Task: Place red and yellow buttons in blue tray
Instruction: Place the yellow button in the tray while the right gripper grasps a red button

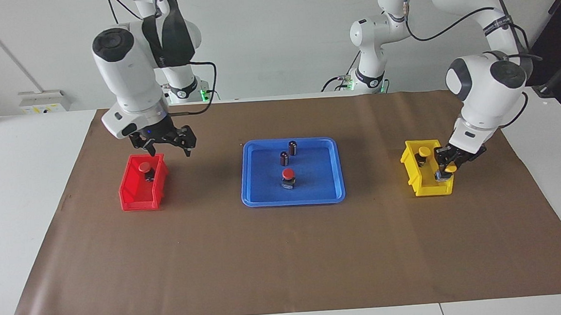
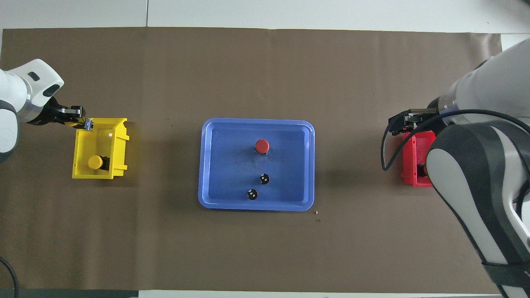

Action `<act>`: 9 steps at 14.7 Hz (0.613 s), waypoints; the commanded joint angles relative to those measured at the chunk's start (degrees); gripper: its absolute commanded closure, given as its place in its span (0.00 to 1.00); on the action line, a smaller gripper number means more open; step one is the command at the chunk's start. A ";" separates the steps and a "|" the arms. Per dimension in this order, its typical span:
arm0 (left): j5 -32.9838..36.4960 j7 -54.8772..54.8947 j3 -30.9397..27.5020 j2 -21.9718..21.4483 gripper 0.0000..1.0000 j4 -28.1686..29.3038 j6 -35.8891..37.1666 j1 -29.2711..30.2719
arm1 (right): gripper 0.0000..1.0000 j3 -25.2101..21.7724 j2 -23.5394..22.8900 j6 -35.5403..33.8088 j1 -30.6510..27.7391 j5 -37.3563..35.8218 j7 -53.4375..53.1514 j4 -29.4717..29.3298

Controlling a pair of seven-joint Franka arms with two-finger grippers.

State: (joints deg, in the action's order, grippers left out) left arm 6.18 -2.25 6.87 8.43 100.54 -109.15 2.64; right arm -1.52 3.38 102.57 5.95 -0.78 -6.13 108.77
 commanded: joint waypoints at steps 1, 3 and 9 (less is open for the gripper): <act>2.61 -18.93 0.16 5.98 0.99 -8.81 4.58 -10.52 | 0.00 0.91 6.10 9.45 -6.19 1.13 8.99 13.09; 2.35 -29.61 0.16 4.49 0.99 -3.09 -1.74 -17.99 | 0.03 0.91 6.12 14.67 -9.89 2.09 13.59 17.08; -2.30 -38.18 0.25 5.37 0.98 4.73 -11.32 -29.35 | 0.30 0.82 3.48 22.66 -11.93 2.45 19.40 22.53</act>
State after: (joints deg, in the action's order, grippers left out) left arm 5.91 -39.80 8.03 14.78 101.00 -115.80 -24.73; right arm -1.41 7.17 122.18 -5.06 0.65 11.62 129.50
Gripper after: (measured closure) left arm 0.590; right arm 0.273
